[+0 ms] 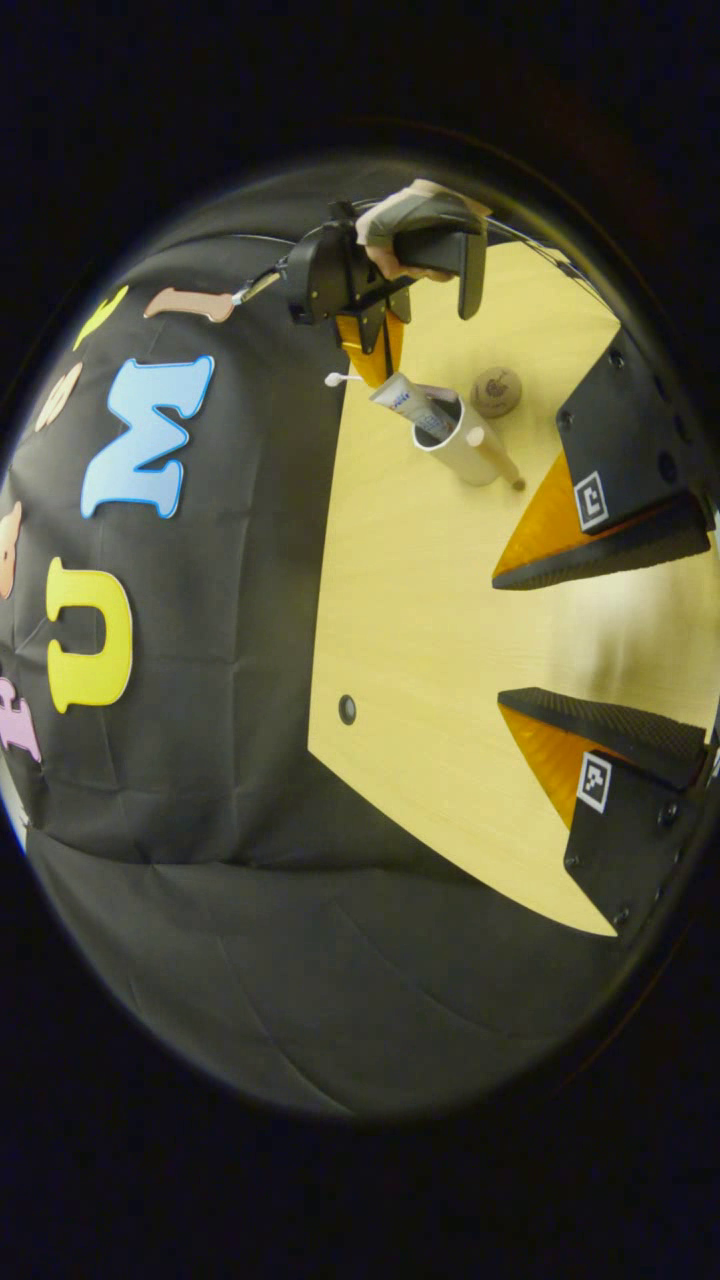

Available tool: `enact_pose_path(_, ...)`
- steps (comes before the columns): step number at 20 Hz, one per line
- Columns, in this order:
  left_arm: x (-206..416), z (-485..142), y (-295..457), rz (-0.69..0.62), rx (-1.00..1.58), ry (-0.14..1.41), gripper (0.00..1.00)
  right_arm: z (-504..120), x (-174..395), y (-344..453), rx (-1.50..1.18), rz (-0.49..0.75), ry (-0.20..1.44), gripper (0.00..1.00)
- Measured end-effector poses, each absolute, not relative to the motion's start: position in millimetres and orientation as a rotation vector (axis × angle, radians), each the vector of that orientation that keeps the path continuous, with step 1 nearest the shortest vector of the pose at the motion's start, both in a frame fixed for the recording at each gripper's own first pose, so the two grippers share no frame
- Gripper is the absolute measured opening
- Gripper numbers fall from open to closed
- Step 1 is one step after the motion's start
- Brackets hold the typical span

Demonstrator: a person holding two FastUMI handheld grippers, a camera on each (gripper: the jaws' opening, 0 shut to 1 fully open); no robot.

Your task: Put the toothbrush and toothpaste on the desktop into the cup, then pick up the cup and place it on the coaster on the desktop.

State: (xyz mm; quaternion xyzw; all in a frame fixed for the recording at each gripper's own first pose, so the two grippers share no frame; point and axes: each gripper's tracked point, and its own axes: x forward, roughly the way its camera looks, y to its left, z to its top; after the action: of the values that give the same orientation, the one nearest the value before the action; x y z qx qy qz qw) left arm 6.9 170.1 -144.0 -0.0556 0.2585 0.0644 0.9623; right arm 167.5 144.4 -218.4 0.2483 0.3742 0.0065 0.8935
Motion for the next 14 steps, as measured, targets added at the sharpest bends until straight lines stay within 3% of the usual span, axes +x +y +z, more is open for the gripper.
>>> enact_pose_path(14, 38.7, -146.2, 121.0, 0.009, -0.103, 0.543, 0.67, -235.2, 169.5, 152.7, 0.367, 0.056, 0.672, 0.07)
